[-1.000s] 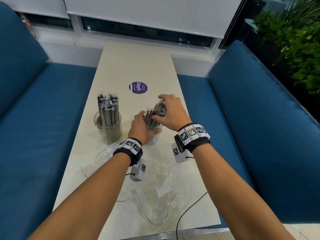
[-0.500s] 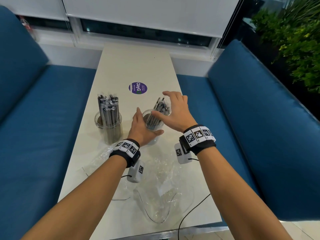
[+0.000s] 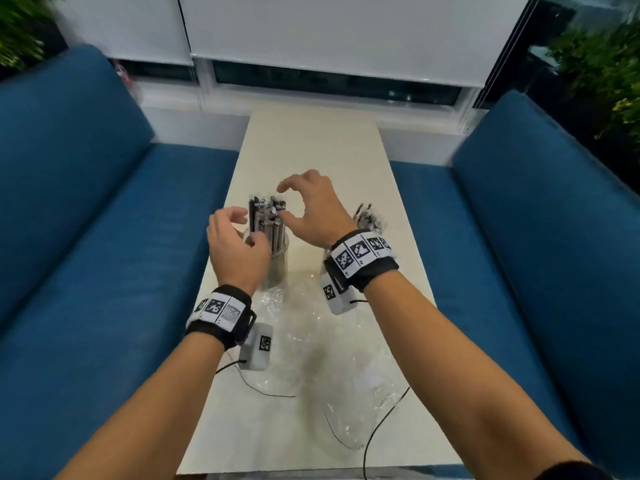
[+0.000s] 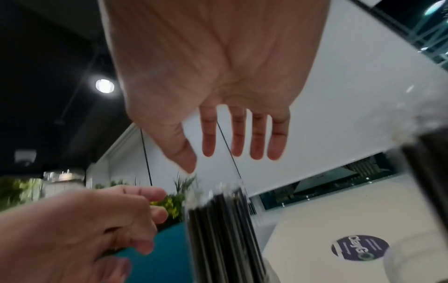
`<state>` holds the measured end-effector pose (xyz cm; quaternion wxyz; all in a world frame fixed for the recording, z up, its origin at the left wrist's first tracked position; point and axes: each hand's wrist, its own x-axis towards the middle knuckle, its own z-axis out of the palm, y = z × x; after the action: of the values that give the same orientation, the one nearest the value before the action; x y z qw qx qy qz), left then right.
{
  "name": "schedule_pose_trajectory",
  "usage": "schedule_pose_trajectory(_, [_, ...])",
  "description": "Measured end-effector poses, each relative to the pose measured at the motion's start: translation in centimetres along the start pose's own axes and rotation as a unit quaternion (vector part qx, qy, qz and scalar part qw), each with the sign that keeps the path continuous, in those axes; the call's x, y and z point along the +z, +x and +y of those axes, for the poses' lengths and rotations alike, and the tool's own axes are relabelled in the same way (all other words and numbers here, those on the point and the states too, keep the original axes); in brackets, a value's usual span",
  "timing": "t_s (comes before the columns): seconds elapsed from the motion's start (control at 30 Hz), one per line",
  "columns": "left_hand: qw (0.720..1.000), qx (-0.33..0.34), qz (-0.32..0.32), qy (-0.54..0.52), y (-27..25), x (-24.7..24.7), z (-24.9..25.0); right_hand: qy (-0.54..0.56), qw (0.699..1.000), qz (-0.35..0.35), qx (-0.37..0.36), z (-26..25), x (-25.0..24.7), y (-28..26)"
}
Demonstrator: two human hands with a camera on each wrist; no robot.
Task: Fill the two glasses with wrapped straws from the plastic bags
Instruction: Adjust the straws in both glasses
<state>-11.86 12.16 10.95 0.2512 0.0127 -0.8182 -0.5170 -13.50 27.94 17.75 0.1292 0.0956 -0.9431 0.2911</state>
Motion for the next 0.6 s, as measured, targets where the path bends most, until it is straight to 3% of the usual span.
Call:
schedule_pose_trajectory(0.03, [0.998,-0.025,-0.040,0.038,0.6,-0.1,-1.1,-0.028,0.999,-0.043,0.015,-0.3,1.0,0.4])
schedule_pose_trajectory(0.1, [0.974,-0.081,-0.180,0.111,1.4,-0.1,-3.4,-0.065,0.991,-0.109,0.039,-0.6,2.9,1.2])
schedule_pose_trajectory(0.17, [0.936,-0.097,-0.299,0.157,1.7,0.3,-5.1,-0.042,0.989,-0.137,0.046,-0.7,4.3,1.7])
schedule_pose_trajectory(0.2, [0.927,-0.098,-0.325,0.162,1.9,0.6,-5.7,-0.018,0.990,-0.131,0.053,-0.6,4.9,1.8])
schedule_pose_trajectory(0.47, [0.947,-0.127,-0.277,0.100,2.0,1.8,-7.0,0.113,0.984,0.066,0.123,-0.1,6.5,0.5])
schedule_pose_trajectory(0.6, [0.945,-0.104,-0.287,0.119,2.1,1.8,-7.7,0.081,0.989,-0.031,0.121,-0.4,7.9,-0.9])
